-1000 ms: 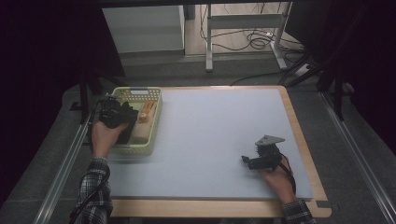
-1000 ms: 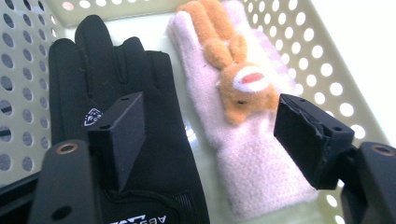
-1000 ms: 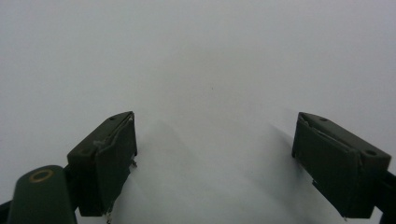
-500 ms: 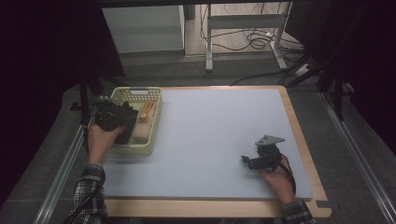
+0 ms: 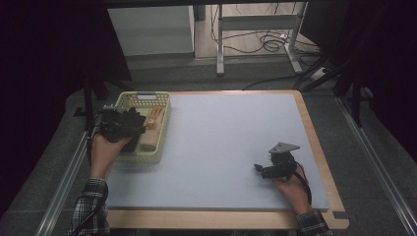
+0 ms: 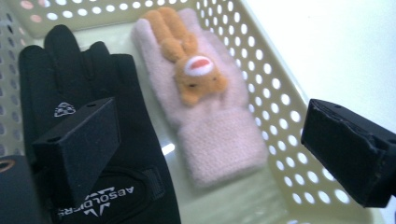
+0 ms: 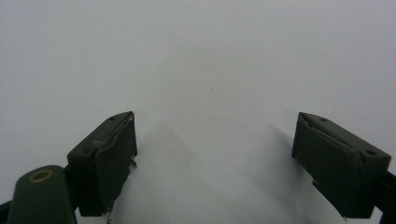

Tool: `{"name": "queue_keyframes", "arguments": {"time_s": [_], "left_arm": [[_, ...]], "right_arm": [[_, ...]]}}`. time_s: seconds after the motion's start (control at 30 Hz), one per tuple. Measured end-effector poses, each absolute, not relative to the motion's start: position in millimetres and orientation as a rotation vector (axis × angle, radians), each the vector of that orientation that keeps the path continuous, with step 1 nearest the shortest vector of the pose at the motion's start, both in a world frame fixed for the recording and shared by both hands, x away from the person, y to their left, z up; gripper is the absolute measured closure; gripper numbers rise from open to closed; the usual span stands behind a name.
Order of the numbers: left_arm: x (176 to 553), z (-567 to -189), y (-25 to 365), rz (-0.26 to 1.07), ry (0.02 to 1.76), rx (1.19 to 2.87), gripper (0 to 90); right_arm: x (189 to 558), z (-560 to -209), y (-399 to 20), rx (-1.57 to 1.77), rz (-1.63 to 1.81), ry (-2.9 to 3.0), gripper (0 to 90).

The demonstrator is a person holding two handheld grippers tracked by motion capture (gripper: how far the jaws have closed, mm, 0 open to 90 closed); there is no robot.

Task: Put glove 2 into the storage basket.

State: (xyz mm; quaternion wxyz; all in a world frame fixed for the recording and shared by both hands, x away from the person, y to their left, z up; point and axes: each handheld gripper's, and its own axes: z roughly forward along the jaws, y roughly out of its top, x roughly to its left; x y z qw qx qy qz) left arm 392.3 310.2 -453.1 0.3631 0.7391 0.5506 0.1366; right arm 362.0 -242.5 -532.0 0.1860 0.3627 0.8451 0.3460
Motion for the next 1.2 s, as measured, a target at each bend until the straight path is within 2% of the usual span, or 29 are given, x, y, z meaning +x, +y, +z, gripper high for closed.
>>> {"name": "queue_keyframes", "arguments": {"time_s": [0.6, 1.2], "left_arm": [[373, -450, 301, 0.369, 1.317, 1.901, 2.7], [358, -455, 274, 0.372, 1.208, 1.949, 2.3]], "right_arm": [[362, -532, -242, 1.021, 0.973, 2.380, 13.6], [361, -532, -242, 1.021, 0.972, 2.378, 13.6]]}}
